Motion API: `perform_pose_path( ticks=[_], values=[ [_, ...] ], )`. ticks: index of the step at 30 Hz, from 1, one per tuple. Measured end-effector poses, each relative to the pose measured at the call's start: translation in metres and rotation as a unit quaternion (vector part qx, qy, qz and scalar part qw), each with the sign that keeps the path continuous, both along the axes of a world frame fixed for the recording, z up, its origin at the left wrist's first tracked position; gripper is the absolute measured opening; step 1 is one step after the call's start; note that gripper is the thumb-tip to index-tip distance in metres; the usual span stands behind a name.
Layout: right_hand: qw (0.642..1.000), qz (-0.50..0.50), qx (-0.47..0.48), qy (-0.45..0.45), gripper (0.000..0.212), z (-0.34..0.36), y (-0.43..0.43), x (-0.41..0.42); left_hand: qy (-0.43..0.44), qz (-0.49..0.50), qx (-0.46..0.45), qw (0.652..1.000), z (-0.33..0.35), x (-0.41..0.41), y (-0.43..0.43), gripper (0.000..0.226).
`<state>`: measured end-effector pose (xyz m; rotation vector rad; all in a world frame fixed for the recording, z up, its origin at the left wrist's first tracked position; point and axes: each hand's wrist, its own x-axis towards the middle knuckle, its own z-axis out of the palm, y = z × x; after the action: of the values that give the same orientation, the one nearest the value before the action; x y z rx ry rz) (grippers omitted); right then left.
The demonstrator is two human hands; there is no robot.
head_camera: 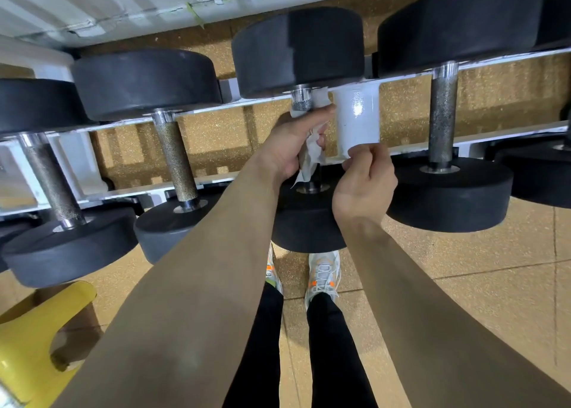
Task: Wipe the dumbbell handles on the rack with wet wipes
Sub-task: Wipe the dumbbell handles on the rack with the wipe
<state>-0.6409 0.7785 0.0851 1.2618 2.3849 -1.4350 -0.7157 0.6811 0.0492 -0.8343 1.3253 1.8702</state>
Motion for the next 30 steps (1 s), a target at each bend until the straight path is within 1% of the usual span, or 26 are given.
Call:
perform_pose_path(
  ticks=[2,4,6,9,11,12,14,16,19,21,23,24,26,28,30],
  values=[
    [1.000,0.005,0.000,-0.001,0.028,0.000,0.000,0.000,-0.016,-0.001,0.078,0.997,-0.006,0.000,-0.005,0.025],
    [1.000,0.008,0.004,-0.004,0.030,0.001,0.000,0.000,-0.010,-0.037,0.103,0.994,-0.008,0.005,-0.006,0.027],
    [1.000,0.016,0.010,-0.011,0.033,0.003,0.000,-0.001,-0.018,-0.095,0.072,0.993,-0.009,0.015,-0.006,0.023],
    [0.999,0.019,0.013,-0.023,0.033,0.006,-0.002,-0.002,-0.030,-0.151,-0.018,0.988,0.002,0.025,-0.009,0.009],
    [0.999,0.019,0.022,-0.033,0.034,0.007,-0.003,-0.003,-0.026,-0.168,-0.105,0.980,0.008,0.027,-0.001,0.013],
    [0.999,0.020,0.027,-0.035,0.035,0.007,-0.004,-0.004,-0.032,-0.152,-0.160,0.975,0.009,0.028,0.006,0.014],
    [0.999,0.019,0.029,-0.038,0.035,0.007,-0.004,-0.004,-0.070,-0.067,-0.228,0.969,0.005,0.028,0.021,0.015],
    [0.999,0.017,0.025,-0.036,0.035,0.007,-0.003,-0.004,-0.095,0.015,-0.257,0.962,0.004,0.024,0.034,0.023],
    [0.999,0.015,0.016,-0.031,0.034,0.007,-0.002,-0.003,-0.081,0.049,-0.280,0.955,0.008,-0.001,0.039,0.024],
    [0.999,0.012,0.016,-0.027,0.032,0.006,-0.001,-0.003,-0.058,0.063,-0.259,0.962,0.014,-0.021,0.035,0.033],
    [0.999,0.016,0.015,-0.025,0.031,0.006,-0.002,-0.002,-0.046,0.051,-0.222,0.973,0.016,-0.028,0.021,0.031],
    [0.999,0.019,0.014,-0.024,0.031,0.005,-0.003,-0.002,-0.040,0.031,-0.185,0.981,0.016,-0.027,0.014,0.027],
    [0.999,0.021,0.017,-0.028,0.032,0.005,-0.002,-0.002,-0.030,-0.025,-0.074,0.996,0.015,-0.017,0.001,0.021],
    [0.999,0.024,0.021,-0.031,0.032,0.004,-0.002,-0.003,-0.052,-0.041,0.032,0.997,0.013,-0.003,-0.007,0.014],
    [0.999,0.029,0.024,-0.033,0.032,0.004,-0.003,-0.003,-0.063,-0.076,0.085,0.991,0.008,0.007,-0.012,0.023]
  ],
)
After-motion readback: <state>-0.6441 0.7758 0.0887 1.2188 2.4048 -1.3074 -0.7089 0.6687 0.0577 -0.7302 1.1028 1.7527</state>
